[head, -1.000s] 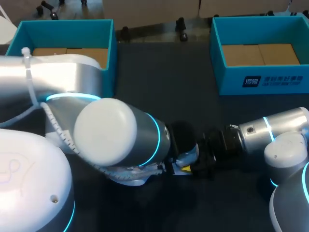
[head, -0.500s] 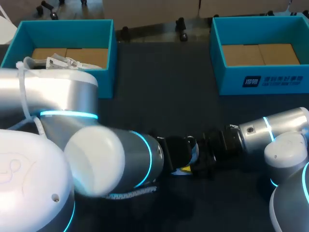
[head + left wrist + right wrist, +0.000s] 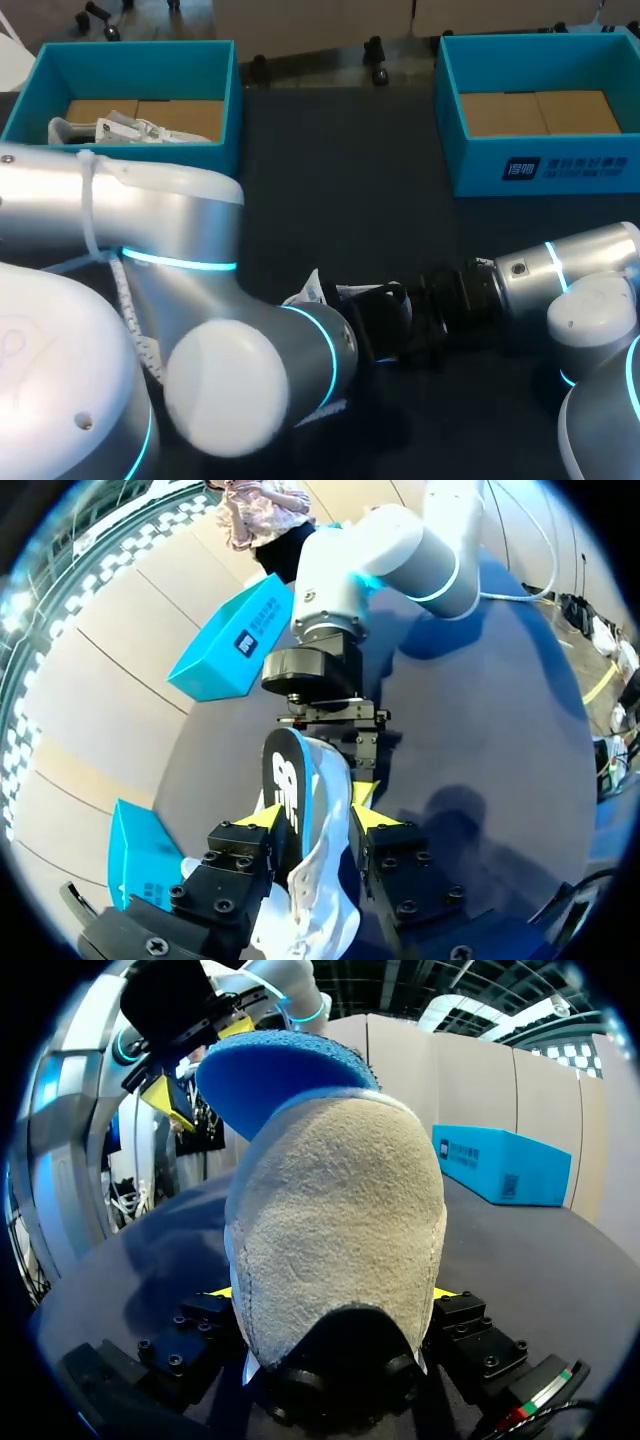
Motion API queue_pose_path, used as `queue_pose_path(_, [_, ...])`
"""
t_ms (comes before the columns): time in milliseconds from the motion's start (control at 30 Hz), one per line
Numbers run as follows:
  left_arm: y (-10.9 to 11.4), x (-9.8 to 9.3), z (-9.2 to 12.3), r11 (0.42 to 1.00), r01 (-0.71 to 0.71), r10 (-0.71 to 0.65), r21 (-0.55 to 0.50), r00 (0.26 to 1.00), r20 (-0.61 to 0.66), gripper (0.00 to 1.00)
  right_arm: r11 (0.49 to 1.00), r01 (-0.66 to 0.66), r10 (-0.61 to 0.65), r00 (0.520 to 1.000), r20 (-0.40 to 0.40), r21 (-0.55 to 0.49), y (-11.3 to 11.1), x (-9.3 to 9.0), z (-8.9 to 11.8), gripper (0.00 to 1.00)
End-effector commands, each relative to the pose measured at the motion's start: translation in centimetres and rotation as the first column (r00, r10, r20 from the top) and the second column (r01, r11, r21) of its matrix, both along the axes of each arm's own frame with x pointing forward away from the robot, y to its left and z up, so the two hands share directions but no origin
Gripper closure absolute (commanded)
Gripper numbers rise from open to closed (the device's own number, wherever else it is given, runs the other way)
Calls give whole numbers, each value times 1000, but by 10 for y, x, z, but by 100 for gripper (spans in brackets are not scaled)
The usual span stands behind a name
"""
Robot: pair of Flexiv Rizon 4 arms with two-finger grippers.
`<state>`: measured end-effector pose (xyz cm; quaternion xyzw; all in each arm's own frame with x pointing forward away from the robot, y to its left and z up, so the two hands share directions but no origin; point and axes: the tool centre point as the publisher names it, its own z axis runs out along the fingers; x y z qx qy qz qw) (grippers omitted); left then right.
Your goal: Take the shoe out of the shoebox, open the shoe tongue, remove and reinsert the insole, then place the shoe into the shoebox
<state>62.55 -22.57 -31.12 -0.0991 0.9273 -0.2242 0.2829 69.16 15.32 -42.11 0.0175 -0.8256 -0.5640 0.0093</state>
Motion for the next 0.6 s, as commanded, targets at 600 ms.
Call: queue_pose_path(600, [-17, 30, -25, 995, -90, 89, 47, 996, 29, 69, 1000, 1, -1, 1000, 0, -3, 2, -1, 0, 100])
